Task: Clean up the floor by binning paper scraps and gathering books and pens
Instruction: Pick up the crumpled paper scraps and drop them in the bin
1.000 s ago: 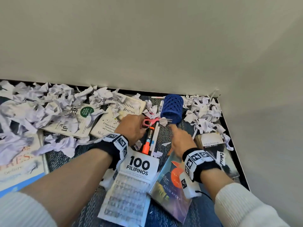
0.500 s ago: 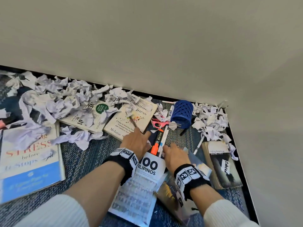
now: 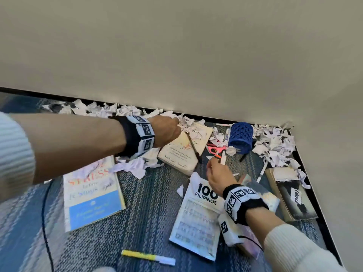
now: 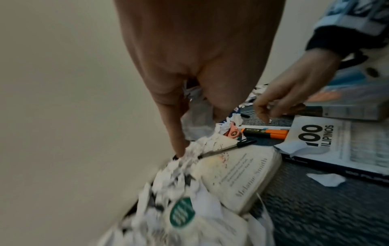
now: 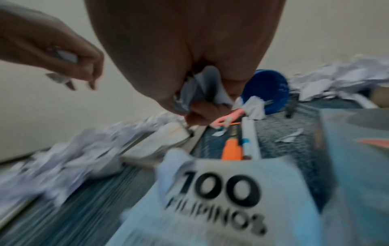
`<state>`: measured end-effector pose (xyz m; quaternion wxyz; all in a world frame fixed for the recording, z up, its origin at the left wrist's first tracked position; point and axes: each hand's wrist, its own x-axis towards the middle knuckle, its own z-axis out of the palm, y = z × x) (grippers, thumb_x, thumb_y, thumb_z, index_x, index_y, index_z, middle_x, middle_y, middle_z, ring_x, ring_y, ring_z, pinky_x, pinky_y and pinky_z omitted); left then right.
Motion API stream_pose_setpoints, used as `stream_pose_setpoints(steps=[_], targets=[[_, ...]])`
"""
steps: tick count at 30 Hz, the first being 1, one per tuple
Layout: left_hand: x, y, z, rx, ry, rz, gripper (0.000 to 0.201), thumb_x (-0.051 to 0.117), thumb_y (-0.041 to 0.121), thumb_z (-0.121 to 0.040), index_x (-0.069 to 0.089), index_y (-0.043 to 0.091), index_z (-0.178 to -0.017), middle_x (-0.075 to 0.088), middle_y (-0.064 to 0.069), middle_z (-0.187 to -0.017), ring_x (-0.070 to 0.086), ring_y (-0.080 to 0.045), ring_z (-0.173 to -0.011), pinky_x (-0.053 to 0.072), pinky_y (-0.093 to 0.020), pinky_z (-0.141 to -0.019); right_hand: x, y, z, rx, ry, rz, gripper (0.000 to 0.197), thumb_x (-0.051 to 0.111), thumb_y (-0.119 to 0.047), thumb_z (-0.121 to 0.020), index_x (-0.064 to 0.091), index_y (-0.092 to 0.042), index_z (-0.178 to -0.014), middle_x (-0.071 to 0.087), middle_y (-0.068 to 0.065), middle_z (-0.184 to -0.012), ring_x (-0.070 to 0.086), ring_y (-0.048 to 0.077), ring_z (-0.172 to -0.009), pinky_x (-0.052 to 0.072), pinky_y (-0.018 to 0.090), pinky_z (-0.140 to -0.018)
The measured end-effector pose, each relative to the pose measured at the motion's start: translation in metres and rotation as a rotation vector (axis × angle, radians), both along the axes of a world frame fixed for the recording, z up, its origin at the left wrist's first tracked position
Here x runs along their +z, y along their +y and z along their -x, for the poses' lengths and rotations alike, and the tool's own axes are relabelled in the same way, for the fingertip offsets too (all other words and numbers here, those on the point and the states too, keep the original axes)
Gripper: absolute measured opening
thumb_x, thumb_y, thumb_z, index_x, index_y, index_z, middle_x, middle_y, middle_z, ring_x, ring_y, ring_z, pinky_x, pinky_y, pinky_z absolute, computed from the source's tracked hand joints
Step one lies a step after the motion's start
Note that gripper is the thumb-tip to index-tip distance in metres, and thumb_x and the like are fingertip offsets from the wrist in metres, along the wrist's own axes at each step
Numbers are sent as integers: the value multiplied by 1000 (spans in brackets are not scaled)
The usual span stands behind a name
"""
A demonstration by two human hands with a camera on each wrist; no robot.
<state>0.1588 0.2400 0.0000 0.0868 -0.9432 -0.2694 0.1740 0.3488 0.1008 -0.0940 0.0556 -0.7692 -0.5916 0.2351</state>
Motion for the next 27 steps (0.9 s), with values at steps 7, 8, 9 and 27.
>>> stream_pose_setpoints(steps=[7,8,9,27], targets=[[-89,-44,89,544,-367,266,38,48,21,-96,32,8,-129,45,-16,-119,55,-32,-90,46,-41,-67,-17,-1,60,367,-332,196,50,51,-48,-92,41,-16,-128,58,12,-118,60,33,-104,44,36,-75],[-105,-49,95,614,-403,266,47,47,37,-97,32,8,-130,44,-16,-121,55,-33,-95,48,-41,-70,-22,-2,64,393,-367,211,54,52,-50,-91,39,-16,-131,56,12,-121,60,32,-104,43,35,-73],[-120,-56,99,671,-395,260,59,46,53,-94,32,9,-132,43,-15,-122,54,-33,-101,50,-41,-75,-26,-3,68,419,-396,219,53,51,-49,-92,39,-15,-131,53,11,-123,59,32,-105,43,35,-71],[-148,-73,71,573,-611,298,19,51,19,-94,48,3,-105,43,-12,-109,49,-26,-88,50,-41,-75,-18,-15,17,-133,52,-159,6,45,-10,-91,41,-14,-90,56,9,-76,54,31,-70,34,32,-62]])
